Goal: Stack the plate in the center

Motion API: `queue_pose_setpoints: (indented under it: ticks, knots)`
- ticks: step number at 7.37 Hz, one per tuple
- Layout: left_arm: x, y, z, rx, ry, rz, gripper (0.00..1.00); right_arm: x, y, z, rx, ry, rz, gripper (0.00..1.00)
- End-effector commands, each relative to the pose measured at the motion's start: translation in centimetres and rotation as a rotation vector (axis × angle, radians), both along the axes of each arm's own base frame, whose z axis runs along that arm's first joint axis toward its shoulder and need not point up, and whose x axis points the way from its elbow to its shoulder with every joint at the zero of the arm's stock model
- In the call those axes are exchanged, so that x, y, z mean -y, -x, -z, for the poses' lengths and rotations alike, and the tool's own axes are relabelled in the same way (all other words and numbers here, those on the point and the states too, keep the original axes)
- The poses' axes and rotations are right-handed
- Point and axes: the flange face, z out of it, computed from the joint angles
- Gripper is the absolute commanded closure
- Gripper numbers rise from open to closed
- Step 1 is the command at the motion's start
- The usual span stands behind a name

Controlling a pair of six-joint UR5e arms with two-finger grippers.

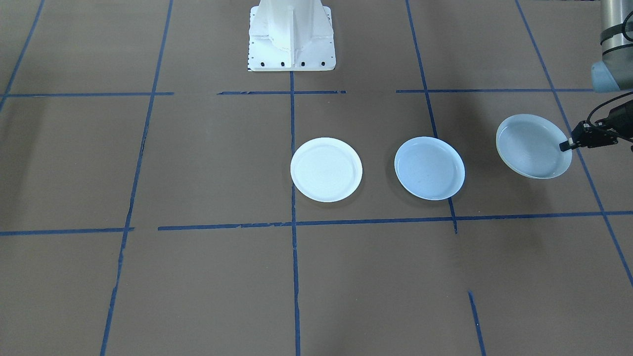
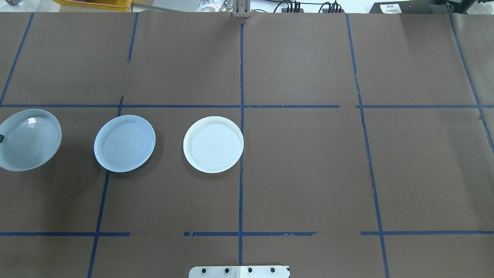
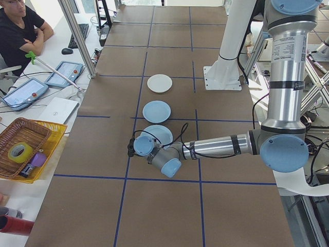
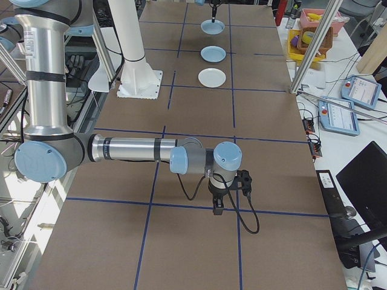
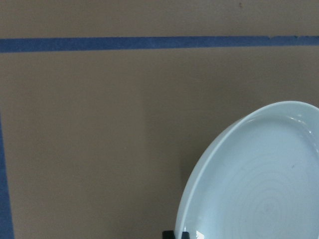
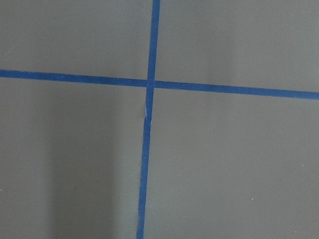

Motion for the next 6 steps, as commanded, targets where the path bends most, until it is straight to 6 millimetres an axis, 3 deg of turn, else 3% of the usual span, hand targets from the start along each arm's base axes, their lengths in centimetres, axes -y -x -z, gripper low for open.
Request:
queue_pose_setpoints:
  ticks: [1,2,3,4,6]
  knots:
    - [3.5,-1.0,5.9,-0.003,0.052,0.074,1.00,0.0,0.0,0.0,0.000,-0.001,0.000,0.00]
    - [3.9,-2.5,8.8,0.031,0.054,0.130,1.00,0.0,0.0,0.0,0.000,-0.001,0.000,0.00]
    - [2.7,-6.9,11.8,0.022,0.104,0.104,1.00,0.0,0.0,0.0,0.000,0.000,0.000,0.00]
    - [2.3,-9.9,14.1,0.028,0.127,0.116,1.00,0.0,0.0,0.0,0.000,-0.001,0.000,0.00]
    - [1.5,-16.6,16.9,0.039,0.176,0.108,1.00,0.0,0.0,0.0,0.000,-0.001,0.000,0.00]
